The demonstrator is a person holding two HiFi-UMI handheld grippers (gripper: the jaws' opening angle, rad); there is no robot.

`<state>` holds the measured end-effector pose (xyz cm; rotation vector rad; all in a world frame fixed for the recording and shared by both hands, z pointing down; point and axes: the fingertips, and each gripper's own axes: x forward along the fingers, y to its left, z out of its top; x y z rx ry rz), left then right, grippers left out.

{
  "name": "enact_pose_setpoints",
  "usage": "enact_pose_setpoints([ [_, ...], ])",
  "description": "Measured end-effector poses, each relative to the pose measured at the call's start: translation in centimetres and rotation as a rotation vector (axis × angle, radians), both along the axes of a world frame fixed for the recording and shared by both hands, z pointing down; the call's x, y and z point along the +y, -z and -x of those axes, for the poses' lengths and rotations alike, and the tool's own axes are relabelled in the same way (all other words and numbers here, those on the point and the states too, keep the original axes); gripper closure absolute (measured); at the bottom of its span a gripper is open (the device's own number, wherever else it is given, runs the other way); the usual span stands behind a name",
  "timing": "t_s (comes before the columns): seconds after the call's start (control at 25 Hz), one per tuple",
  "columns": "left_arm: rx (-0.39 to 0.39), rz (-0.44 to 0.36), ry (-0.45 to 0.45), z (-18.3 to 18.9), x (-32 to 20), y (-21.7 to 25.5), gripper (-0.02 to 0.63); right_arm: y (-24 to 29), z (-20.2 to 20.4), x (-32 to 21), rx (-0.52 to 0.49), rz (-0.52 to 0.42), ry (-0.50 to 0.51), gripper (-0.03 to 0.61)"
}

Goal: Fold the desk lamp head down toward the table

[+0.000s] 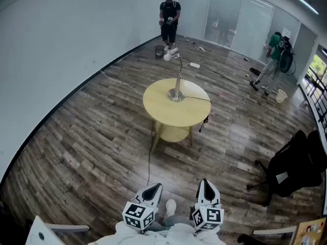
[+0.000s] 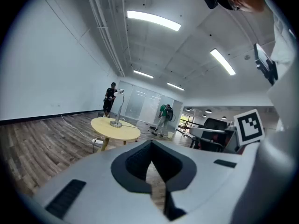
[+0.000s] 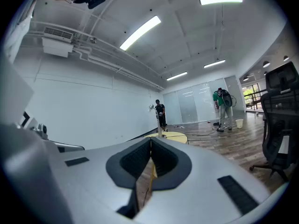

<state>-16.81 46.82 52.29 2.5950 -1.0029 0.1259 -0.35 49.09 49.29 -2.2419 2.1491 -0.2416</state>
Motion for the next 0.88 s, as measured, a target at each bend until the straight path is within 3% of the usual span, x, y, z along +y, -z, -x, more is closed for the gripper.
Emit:
enact_pose_setpoints([
  [0.32, 0.006, -0.009, 0.029, -3.4, -6.8, 0.2, 0.615, 0.6, -2.9, -7.5, -0.015, -0.028, 0.040, 0.566],
  [0.88, 0.012, -0.027, 0.083, -11.3, -20.1, 1.9, 0.615, 1.0, -11.7, -20.5, -0.076, -0.015, 0.079, 0.566],
])
